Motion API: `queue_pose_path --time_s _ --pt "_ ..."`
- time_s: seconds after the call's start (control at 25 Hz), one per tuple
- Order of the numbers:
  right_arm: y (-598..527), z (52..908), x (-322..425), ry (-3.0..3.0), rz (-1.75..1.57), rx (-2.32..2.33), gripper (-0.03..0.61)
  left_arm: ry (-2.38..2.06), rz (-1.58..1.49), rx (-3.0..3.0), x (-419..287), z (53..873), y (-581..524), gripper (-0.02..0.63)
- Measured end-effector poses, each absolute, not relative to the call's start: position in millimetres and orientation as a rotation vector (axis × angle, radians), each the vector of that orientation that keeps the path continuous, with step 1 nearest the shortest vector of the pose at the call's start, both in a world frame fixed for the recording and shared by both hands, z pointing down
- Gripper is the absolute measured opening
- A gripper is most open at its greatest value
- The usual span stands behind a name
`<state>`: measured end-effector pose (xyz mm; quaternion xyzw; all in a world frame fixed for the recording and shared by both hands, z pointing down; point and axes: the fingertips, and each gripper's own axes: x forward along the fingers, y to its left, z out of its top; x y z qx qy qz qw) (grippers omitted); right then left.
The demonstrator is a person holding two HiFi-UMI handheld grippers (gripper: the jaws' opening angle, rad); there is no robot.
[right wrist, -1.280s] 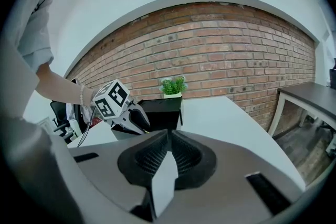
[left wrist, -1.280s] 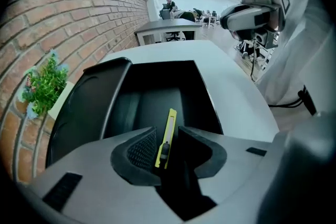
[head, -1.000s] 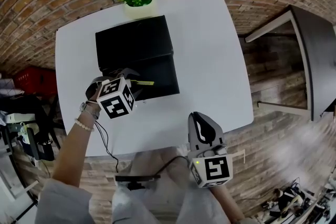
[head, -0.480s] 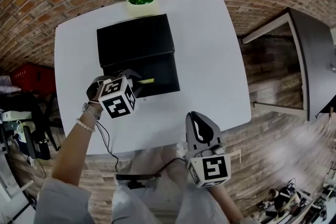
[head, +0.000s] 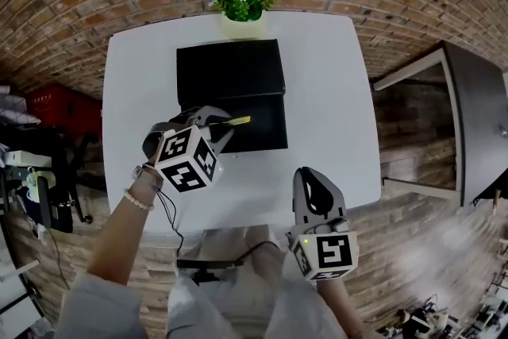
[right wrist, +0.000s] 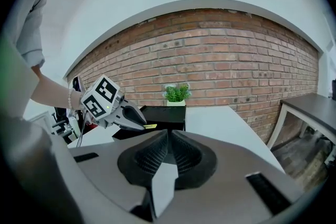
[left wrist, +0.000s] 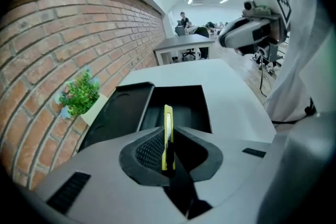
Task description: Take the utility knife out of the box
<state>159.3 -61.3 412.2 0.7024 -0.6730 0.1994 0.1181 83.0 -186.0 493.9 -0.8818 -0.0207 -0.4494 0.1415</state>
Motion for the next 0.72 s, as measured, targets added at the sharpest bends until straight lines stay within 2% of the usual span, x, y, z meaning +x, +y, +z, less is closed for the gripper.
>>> queue_pose_path --time_s 0.72 --pt "-102 307 132 -2.147 0.250 2.012 0.055 0.589 -0.645 -2.747 32 290 -174 0.066"
